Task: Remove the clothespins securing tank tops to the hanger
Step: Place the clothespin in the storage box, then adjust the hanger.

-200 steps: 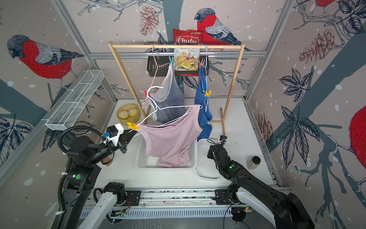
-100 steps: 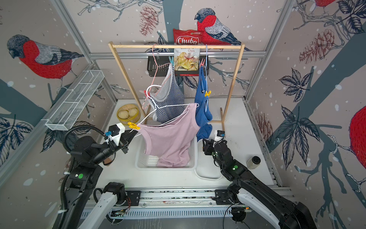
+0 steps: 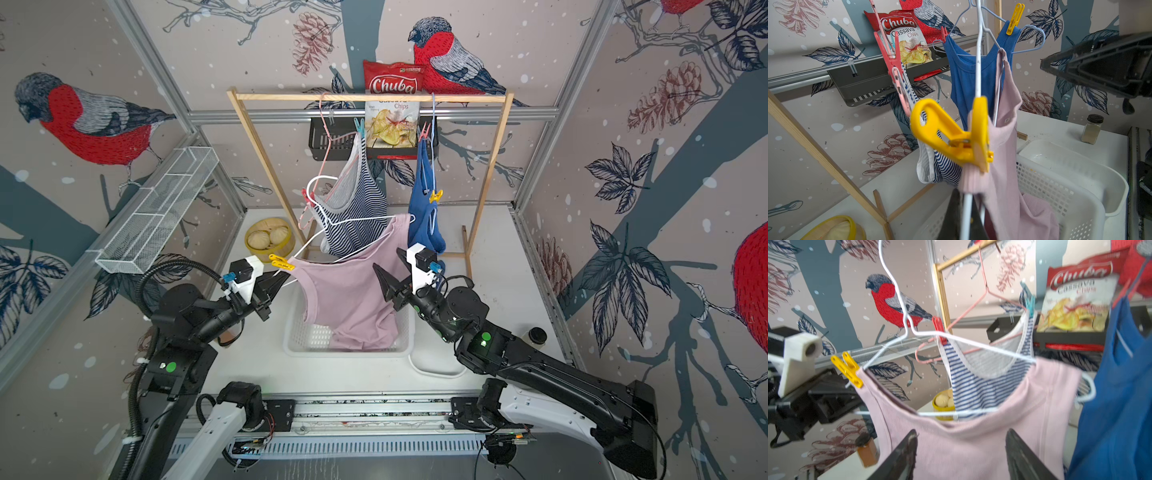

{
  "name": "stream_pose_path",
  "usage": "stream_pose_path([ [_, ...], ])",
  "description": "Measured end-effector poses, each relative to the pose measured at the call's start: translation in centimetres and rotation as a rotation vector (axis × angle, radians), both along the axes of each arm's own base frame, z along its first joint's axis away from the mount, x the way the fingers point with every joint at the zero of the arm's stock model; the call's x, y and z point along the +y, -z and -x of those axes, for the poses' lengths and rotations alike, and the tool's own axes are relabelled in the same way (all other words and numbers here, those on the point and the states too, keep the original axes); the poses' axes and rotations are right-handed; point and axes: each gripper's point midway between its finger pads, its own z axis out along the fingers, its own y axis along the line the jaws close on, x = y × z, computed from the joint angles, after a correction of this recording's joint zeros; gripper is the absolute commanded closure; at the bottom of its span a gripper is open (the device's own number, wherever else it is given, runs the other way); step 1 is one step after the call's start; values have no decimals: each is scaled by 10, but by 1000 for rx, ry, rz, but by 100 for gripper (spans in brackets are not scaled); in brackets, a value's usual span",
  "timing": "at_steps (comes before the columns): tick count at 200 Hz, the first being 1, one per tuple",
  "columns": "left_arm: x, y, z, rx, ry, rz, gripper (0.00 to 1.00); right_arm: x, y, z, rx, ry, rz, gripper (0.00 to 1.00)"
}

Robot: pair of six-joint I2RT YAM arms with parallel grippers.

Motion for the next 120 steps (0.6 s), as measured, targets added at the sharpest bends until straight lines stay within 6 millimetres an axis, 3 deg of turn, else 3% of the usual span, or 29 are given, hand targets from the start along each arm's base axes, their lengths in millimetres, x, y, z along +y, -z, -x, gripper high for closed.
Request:
stream_pose_path([
  [19,1,0,-1,8,-7,9,100,15,-31,-6,-37,-3,-13,30],
  [45,1,0,-1,18,-9,19,100,34,-56,-11,-74,-23,-10,28],
  [120,-2,2,-2,35,-1,24,100,86,-82,-22,-132,-101,30,26],
])
